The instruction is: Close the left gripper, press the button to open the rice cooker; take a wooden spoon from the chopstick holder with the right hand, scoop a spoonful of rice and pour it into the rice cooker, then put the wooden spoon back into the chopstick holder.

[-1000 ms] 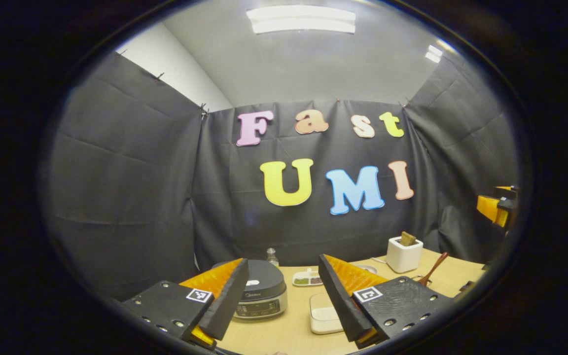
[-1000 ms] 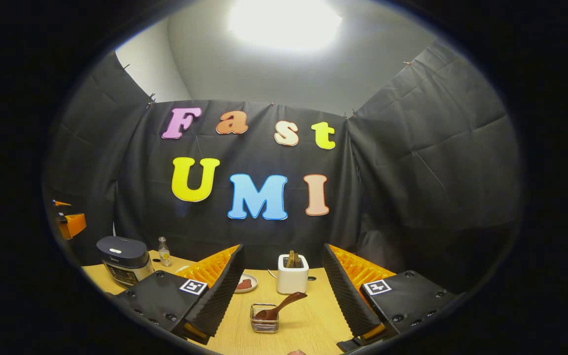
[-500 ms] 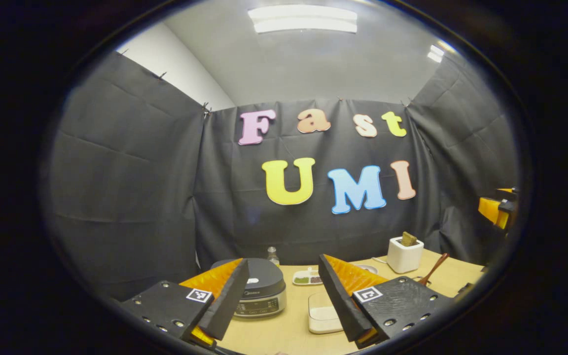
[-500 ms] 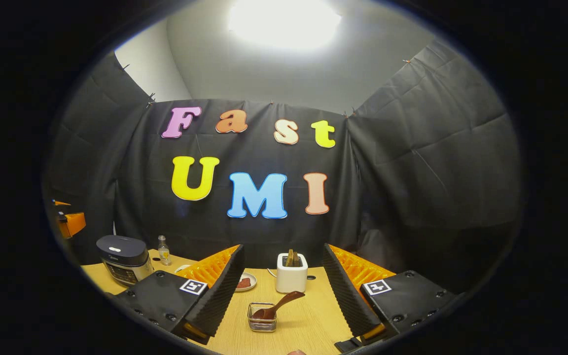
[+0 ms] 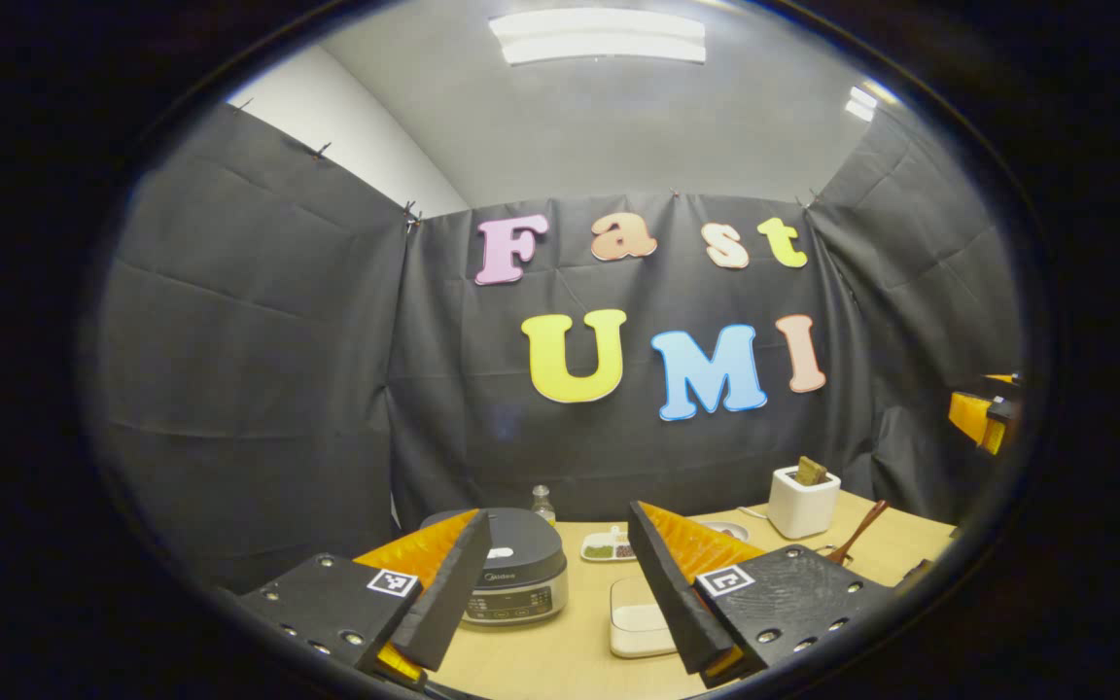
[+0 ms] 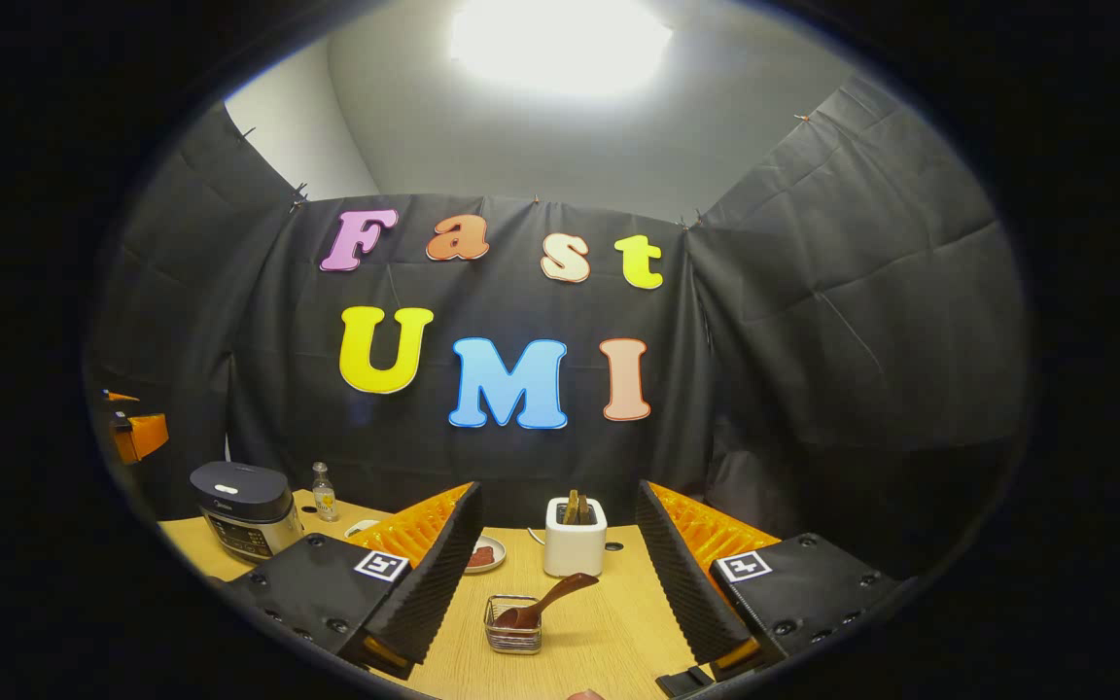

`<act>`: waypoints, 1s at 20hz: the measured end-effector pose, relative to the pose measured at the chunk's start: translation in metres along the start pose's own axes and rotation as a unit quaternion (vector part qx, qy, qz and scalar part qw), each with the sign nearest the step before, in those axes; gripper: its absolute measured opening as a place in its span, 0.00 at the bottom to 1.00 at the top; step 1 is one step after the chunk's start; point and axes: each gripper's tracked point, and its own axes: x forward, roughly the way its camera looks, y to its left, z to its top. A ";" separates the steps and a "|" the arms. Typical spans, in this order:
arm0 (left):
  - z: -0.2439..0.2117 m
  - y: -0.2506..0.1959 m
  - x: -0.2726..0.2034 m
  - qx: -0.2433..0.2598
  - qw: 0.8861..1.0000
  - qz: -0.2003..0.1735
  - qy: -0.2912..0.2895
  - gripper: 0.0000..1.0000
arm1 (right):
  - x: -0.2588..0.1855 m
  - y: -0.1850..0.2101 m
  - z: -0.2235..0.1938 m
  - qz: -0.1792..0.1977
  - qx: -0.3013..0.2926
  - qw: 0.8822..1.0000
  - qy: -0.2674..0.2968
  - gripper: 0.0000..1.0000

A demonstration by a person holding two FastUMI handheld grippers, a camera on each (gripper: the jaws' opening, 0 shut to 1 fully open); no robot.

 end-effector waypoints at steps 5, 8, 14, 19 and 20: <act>0.004 0.000 -0.001 0.006 1.000 0.005 -0.001 0.71 | 0.003 -0.003 -0.001 0.003 0.003 1.000 0.001 0.99; 0.006 -0.003 -0.001 0.009 1.000 0.006 -0.002 0.68 | 0.005 -0.004 -0.003 0.008 0.003 1.000 0.001 0.99; 0.008 -0.008 -0.004 0.006 1.000 0.019 -0.002 0.33 | 0.009 -0.008 -0.006 0.019 0.003 1.000 0.000 0.99; 0.016 0.002 -0.007 0.014 0.998 0.056 -0.014 0.07 | 0.010 -0.012 -0.013 0.040 0.011 0.999 0.005 0.99; 0.017 0.006 -0.006 0.011 0.998 0.062 -0.014 0.01 | 0.010 -0.012 -0.015 0.044 0.012 0.999 0.006 0.99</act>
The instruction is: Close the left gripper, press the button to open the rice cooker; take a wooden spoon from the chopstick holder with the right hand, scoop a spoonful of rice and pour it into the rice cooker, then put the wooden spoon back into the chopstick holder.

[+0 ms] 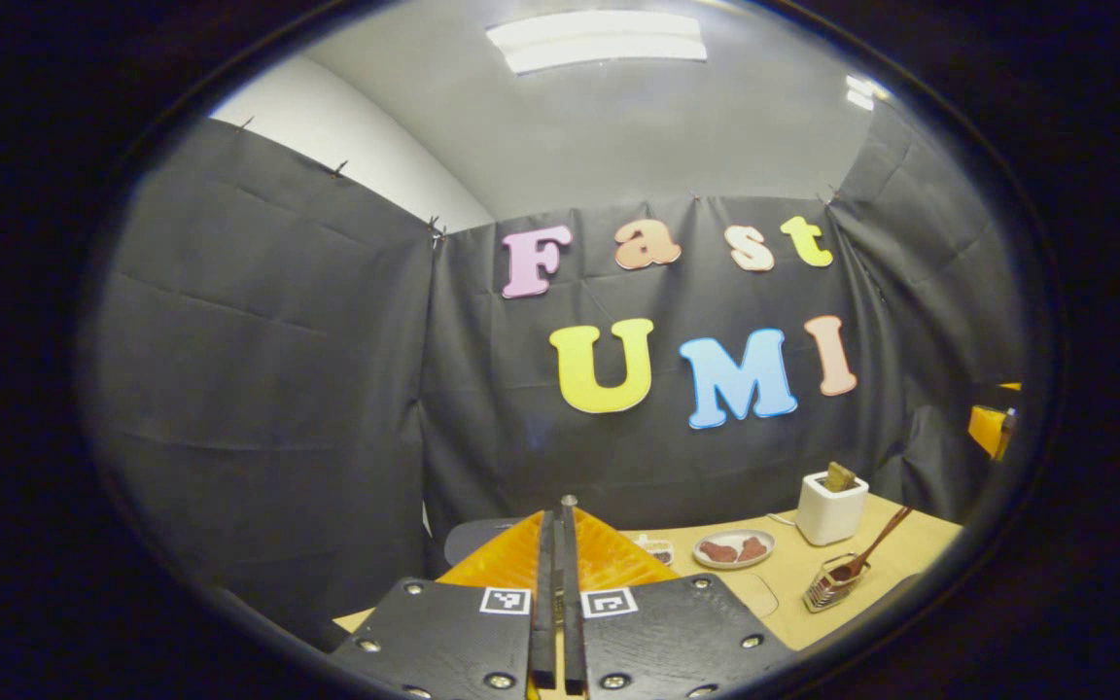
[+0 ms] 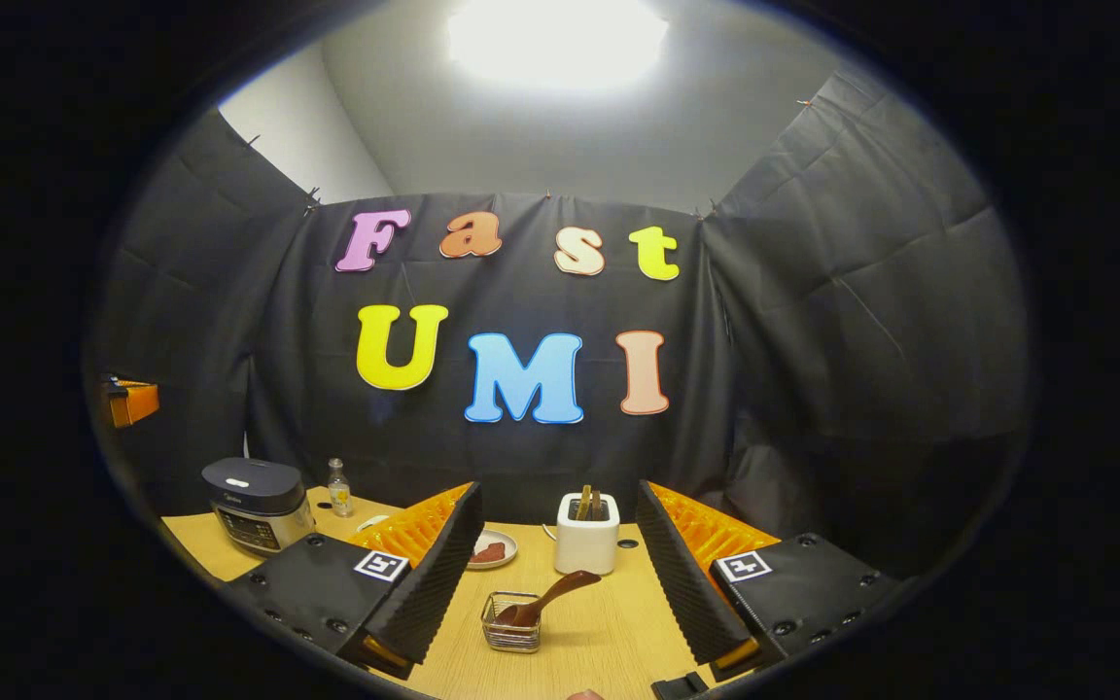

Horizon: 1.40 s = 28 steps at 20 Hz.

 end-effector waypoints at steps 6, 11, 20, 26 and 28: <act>0.007 0.019 0.038 -0.016 1.000 -0.005 0.006 0.01 | 0.003 -0.002 -0.003 -0.001 0.004 1.000 0.001 0.99; -0.009 0.039 0.087 -0.032 0.999 -0.021 0.020 0.03 | 0.010 0.003 -0.004 -0.030 0.004 1.000 0.001 0.99; -0.072 0.065 0.174 -0.060 0.994 -0.046 0.073 0.01 | 0.022 0.022 0.002 -0.076 -0.020 0.997 0.001 0.99; -0.124 0.069 0.208 -0.066 0.989 -0.061 0.116 0.01 | 0.031 0.035 -0.005 -0.093 -0.034 0.995 0.016 0.99; -0.146 0.065 0.218 -0.068 0.987 -0.065 0.132 0.00 | 0.033 0.039 -0.008 -0.096 -0.038 0.994 0.021 0.99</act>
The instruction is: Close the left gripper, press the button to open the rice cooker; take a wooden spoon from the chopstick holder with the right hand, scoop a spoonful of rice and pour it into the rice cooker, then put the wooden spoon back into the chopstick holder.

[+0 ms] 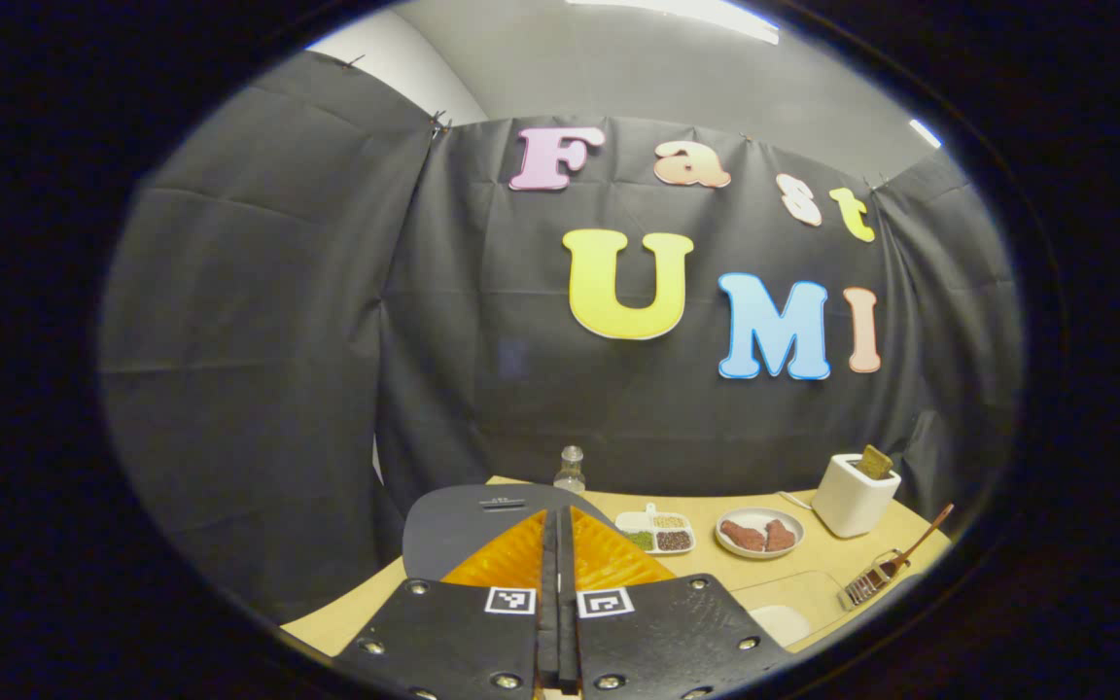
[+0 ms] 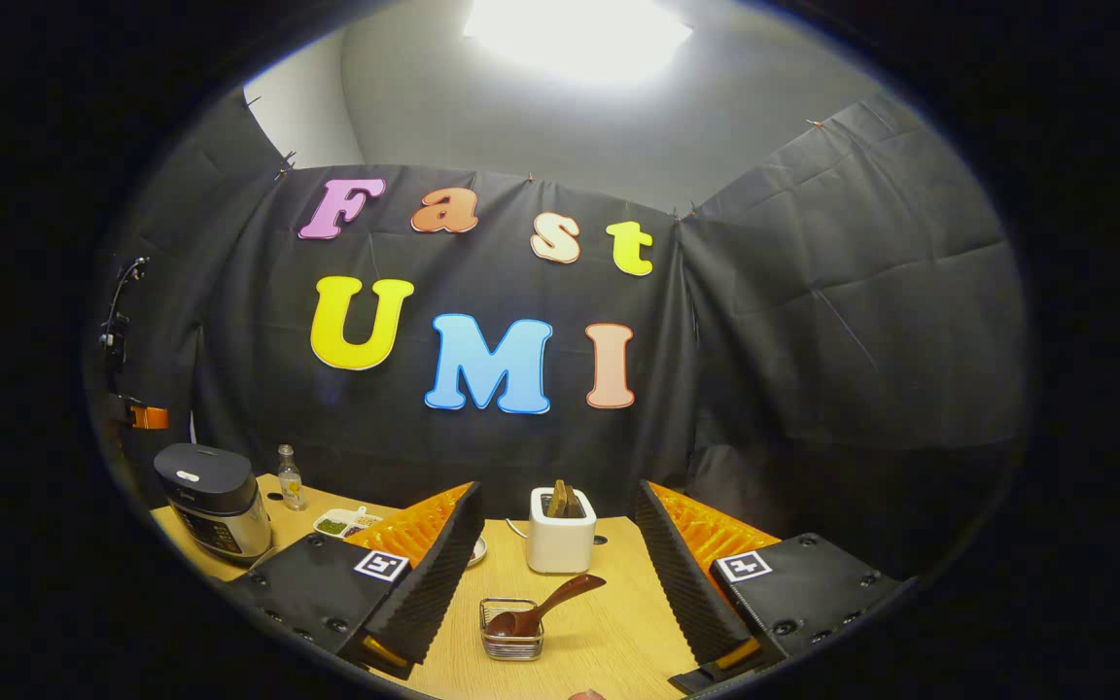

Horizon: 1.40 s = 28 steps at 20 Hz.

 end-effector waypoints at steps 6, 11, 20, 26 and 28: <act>-0.048 0.008 0.026 -0.001 0.999 -0.006 0.041 0.04 | 0.003 0.012 -0.005 -0.009 -0.012 1.000 0.010 0.99; -0.082 0.010 0.042 -0.002 0.998 -0.004 0.068 0.00 | 0.003 0.016 -0.004 -0.014 -0.022 1.000 0.013 0.99; -0.110 0.007 0.043 -0.002 0.997 0.002 0.083 0.02 | 0.005 0.020 -0.005 -0.008 -0.034 0.999 0.016 0.99; -0.112 0.010 0.042 -0.018 0.995 0.007 0.097 0.02 | 0.006 0.029 -0.004 0.012 -0.030 0.999 0.013 0.99; -0.108 0.006 0.043 -0.010 0.996 0.011 0.089 0.02 | 0.006 0.029 -0.002 0.016 -0.029 0.999 0.010 0.97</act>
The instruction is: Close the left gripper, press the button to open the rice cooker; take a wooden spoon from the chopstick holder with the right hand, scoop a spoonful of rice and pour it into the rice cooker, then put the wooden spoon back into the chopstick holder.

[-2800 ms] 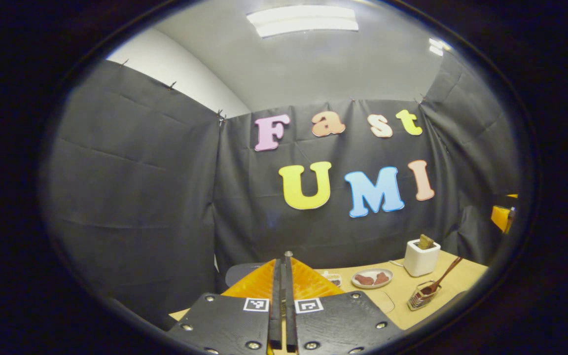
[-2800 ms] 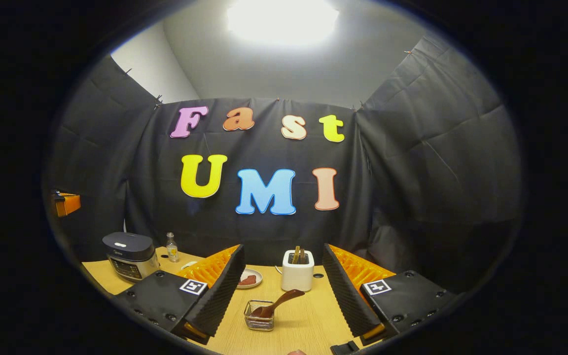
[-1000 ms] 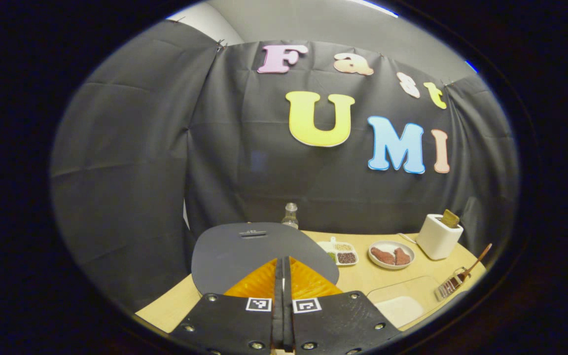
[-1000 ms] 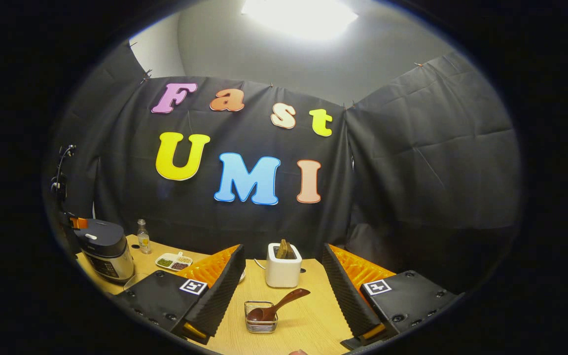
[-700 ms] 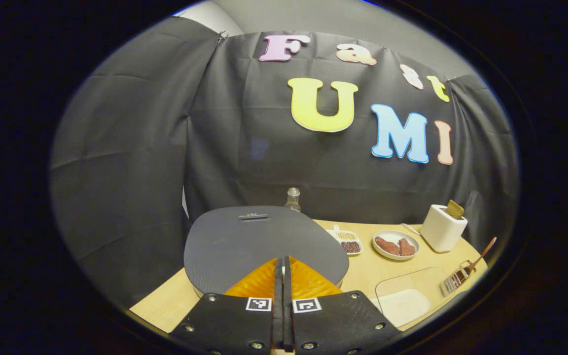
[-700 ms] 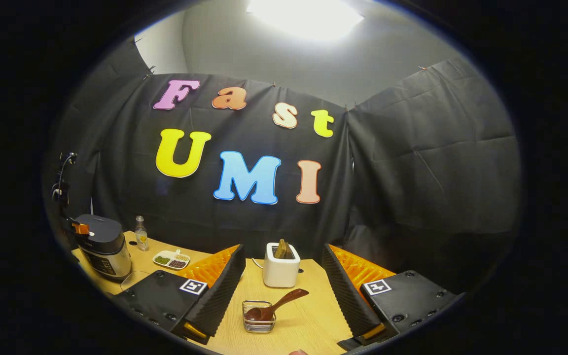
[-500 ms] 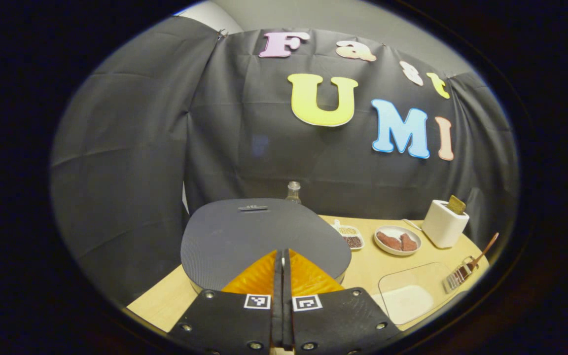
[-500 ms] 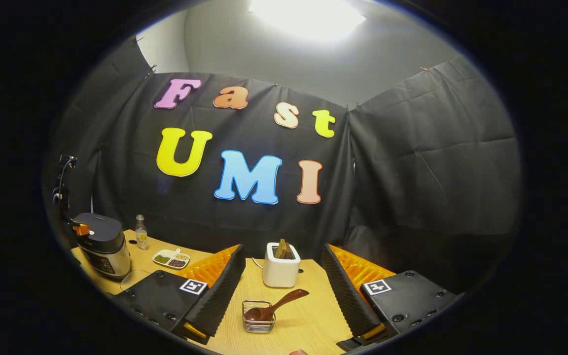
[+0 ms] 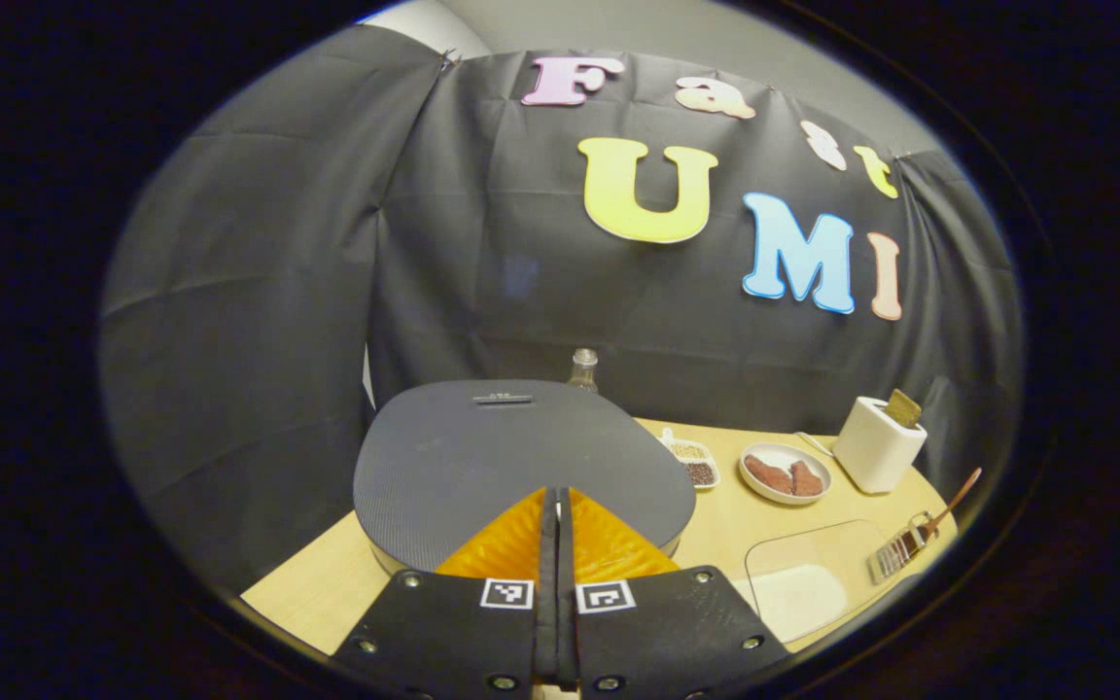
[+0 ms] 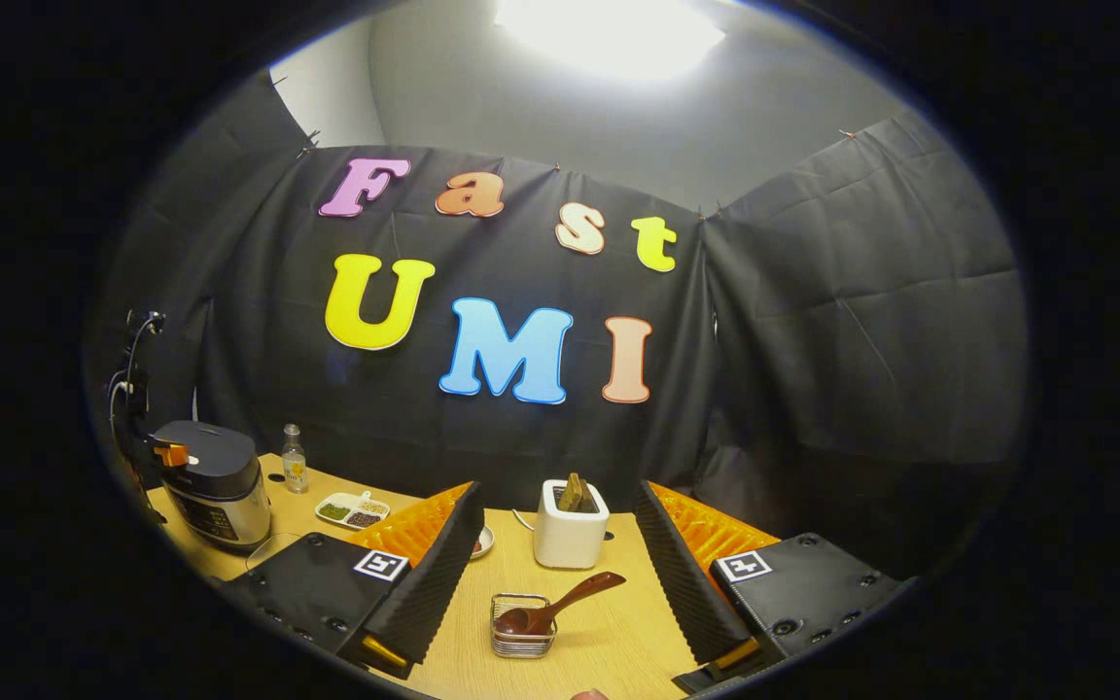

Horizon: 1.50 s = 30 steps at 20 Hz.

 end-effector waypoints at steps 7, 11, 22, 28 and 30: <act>0.103 -0.002 -0.030 0.031 0.993 0.012 -0.115 0.02 | -0.001 -0.007 0.001 0.010 0.018 1.000 -0.007 0.99; 0.149 -0.005 -0.067 0.040 0.984 0.019 -0.171 0.01 | 0.001 -0.011 0.001 0.018 0.029 0.999 -0.010 0.97; 0.190 -0.023 -0.196 0.034 0.967 0.027 -0.249 0.82 | 0.028 -0.030 -0.037 0.036 0.067 0.997 0.028 0.99; 0.182 -0.013 -0.248 0.040 0.966 0.056 -0.250 0.84 | 0.059 -0.037 -0.078 0.038 0.088 0.993 0.071 0.99; 0.178 -0.005 -0.261 0.051 0.965 0.071 -0.247 0.84 | 0.069 -0.039 -0.095 0.039 0.097 0.990 0.091 0.99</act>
